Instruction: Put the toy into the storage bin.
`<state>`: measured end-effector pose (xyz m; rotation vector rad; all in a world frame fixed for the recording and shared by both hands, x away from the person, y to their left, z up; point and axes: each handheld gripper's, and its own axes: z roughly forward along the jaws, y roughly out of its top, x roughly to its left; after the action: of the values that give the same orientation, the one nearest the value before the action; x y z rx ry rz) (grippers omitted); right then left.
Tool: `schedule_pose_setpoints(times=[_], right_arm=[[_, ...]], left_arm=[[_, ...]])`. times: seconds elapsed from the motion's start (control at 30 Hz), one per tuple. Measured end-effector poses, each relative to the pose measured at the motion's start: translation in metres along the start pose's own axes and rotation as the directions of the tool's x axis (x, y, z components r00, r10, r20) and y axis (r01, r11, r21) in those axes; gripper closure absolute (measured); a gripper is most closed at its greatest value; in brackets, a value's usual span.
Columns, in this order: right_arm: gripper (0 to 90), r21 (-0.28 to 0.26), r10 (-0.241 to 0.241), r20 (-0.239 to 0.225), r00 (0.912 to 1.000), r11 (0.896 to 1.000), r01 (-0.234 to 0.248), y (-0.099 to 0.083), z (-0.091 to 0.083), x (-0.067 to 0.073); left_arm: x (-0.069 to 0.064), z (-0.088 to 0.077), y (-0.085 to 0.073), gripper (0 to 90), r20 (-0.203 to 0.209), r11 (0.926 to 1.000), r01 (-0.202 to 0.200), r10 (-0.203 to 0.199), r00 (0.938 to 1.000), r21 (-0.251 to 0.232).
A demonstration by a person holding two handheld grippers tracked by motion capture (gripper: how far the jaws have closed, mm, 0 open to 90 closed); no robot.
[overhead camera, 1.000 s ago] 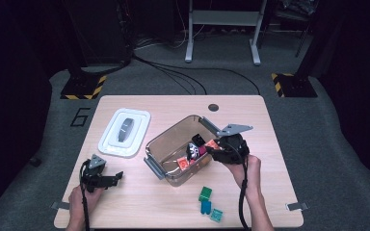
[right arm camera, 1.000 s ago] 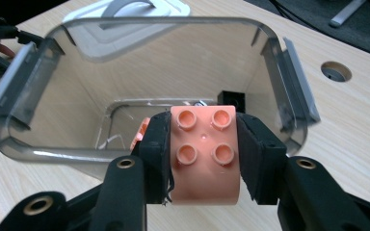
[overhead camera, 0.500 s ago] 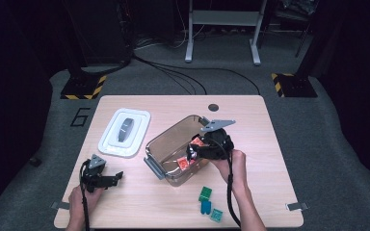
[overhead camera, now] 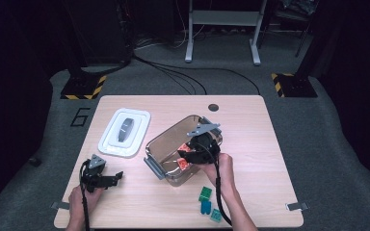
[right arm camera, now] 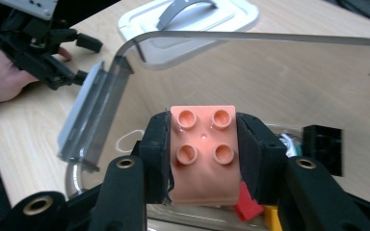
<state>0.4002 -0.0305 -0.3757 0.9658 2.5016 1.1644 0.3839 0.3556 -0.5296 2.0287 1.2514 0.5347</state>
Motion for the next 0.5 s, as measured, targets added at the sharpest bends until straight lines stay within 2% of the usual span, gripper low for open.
schedule_pose_setpoints(times=[0.5], right_arm=[[58.3, 0.050, -0.029, -0.056, 0.9980, 0.998, 0.032, -0.002, 0.021, 0.025]], left_arm=[[0.000, 0.000, 0.000, 10.8, -0.001, 1.0000, 0.001, -0.001, 1.0000, -0.001]])
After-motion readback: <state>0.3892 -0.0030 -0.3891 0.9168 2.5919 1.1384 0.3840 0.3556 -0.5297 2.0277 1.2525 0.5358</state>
